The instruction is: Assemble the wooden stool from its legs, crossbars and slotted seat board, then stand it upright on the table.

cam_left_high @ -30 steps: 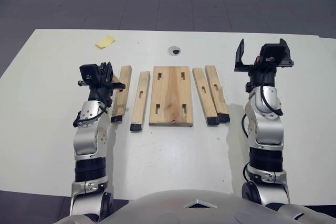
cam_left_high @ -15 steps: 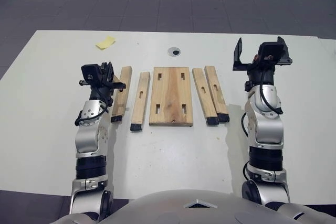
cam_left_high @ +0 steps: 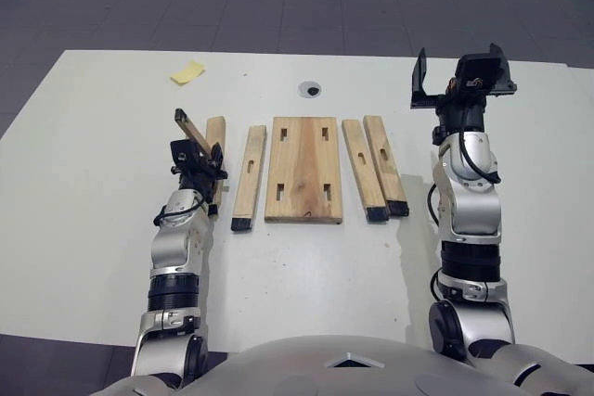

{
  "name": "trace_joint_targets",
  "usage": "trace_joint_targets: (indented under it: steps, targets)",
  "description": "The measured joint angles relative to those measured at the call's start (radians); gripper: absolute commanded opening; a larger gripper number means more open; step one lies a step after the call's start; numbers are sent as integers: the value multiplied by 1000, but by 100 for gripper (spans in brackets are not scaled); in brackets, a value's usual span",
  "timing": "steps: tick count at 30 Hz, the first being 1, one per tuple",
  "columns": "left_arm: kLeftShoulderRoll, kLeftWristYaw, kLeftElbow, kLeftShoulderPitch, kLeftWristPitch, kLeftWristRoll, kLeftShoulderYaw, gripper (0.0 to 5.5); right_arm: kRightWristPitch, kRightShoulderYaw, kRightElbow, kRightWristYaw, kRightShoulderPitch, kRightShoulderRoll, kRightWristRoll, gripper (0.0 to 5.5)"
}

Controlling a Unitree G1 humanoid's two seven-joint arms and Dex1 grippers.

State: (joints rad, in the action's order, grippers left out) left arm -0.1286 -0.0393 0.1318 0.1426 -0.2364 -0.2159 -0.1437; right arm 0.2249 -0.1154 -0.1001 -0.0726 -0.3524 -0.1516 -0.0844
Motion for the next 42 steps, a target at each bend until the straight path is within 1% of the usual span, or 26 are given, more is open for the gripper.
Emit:
trace_joint_targets:
  steps: [3, 5, 8, 11, 14, 16, 19, 22, 25, 29, 33, 34, 38, 42]
  targets:
    - [-1, -6, -21, -6, 22, 8, -1, 350, -9, -2, 11, 1, -2, -2, 0, 540]
    - [-6, -13, -58, -5, 43, 8, -8, 374, -12, -2, 13, 2, -4, -3, 0, 540]
    - [-40, -36, -153, -4, 61, 4, -34, 418, -21, -2, 21, 11, -7, -9, 0, 540]
    - [-88, -84, -239, -6, 63, -34, -71, 461, -26, -4, 31, 19, -9, -15, 1, 540]
    - [-99, -150, -300, -5, 63, -94, -80, 507, -28, -4, 36, 20, -13, -17, 0, 540]
    - [-98, -162, -309, 23, 57, -146, -103, 538, -30, -4, 41, 20, -15, -17, 0, 540]
    - [-99, -122, -301, 121, 32, -174, -142, 538, -33, -3, 48, 20, -24, -17, 0, 540]
    - [-111, -92, -263, 237, 8, -159, -132, 538, -38, 1, 54, 20, -36, -17, 0, 540]
    - [-145, -108, -254, 318, -6, -149, -119, 538, -39, 7, 59, 23, -39, -17, 0, 540]
    - [-178, -103, -126, 419, 28, -105, -123, 538, -41, 9, 59, 21, -40, -15, 0, 540]
    - [-153, -101, 109, 387, 79, -26, -76, 538, -41, 13, 60, 20, -40, -6, 0, 540]
    - [-131, -104, 152, 367, 127, -10, -59, 538, -41, 14, 62, 21, -41, -5, 0, 540]
    - [-106, -122, 189, 362, 211, 18, -16, 538, -41, 13, 71, 28, -53, -7, 1, 540]
    - [-89, -127, 206, 369, 242, 18, -14, 538, -41, 9, 77, 31, -67, -11, 3, 540]
